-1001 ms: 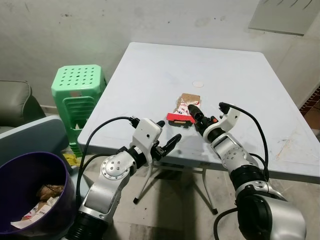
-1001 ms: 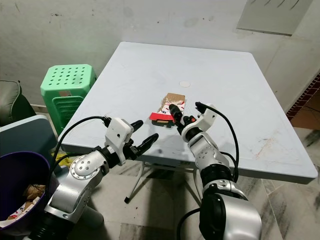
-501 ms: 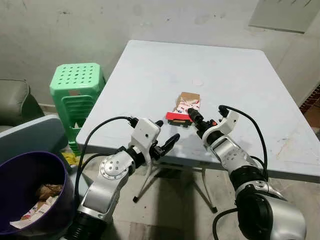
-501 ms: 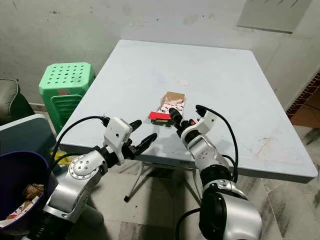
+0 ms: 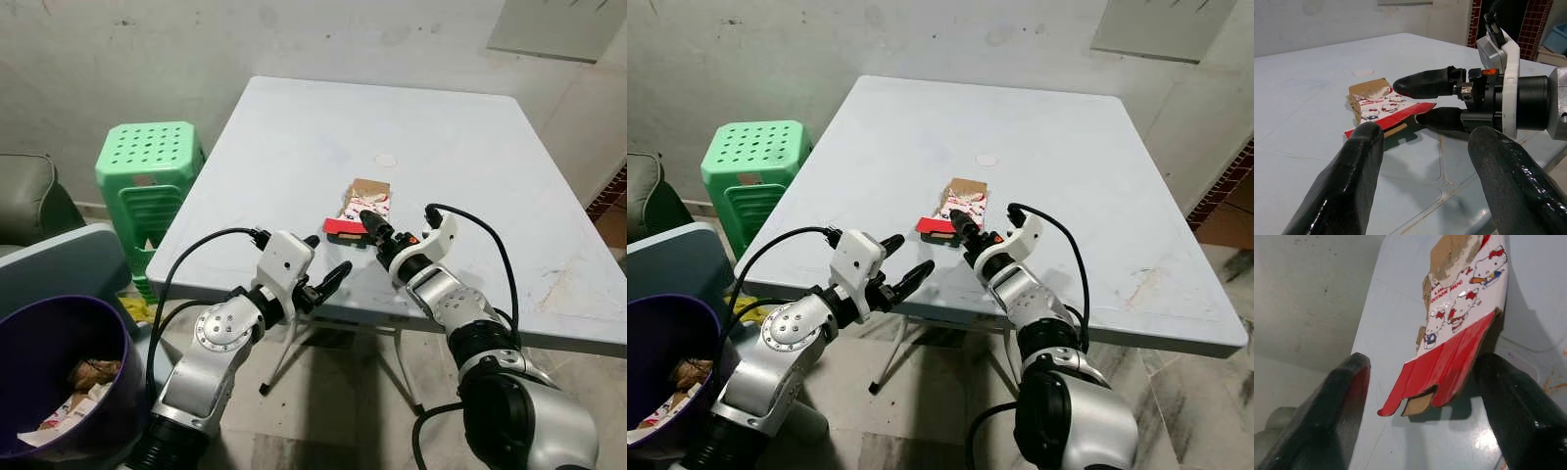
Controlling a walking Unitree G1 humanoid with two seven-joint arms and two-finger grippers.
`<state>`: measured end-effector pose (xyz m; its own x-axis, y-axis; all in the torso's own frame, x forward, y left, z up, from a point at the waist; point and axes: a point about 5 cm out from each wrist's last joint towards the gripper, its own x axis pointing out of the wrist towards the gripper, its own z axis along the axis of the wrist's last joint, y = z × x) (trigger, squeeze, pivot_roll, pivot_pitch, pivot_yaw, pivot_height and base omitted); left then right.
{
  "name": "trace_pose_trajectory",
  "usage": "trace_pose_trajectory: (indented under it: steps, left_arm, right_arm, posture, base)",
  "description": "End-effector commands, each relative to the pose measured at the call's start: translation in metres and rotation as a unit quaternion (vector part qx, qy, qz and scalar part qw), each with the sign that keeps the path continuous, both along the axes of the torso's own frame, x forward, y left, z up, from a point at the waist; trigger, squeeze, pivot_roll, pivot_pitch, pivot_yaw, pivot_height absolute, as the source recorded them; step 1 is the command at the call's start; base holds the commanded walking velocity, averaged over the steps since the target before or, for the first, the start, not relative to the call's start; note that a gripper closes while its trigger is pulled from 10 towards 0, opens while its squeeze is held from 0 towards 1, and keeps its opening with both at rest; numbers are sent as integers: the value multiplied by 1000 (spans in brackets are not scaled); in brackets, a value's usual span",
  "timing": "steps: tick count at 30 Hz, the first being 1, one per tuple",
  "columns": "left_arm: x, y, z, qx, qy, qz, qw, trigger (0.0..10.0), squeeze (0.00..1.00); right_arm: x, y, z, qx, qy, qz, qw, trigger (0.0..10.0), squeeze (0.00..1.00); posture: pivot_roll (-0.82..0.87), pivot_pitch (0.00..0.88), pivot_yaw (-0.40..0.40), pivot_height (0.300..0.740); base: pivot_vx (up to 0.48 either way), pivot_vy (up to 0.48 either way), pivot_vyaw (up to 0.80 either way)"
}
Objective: Picking trash to rubbish bin
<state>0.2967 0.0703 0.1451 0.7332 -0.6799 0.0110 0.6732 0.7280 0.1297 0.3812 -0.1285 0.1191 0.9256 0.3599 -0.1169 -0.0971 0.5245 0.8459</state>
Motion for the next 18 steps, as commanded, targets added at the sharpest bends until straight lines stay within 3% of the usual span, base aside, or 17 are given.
trace_pose_trajectory:
  steps: [1, 18]
  left_arm:
    - [1, 0, 8, 2, -17, 3, 1000, 10000, 0]
    - [-1, -2, 6, 3, -15, -2, 1000, 10000, 0]
  right_arm:
    - [3, 3, 5, 5, -1, 3, 1000, 0, 0]
    - [3, 2, 5, 9, -3, -4, 1000, 0, 0]
  posture:
    - [55, 109, -64, 740]
    - [53, 112, -63, 740]
  base:
    - [0, 0, 0]
    - [0, 0, 0]
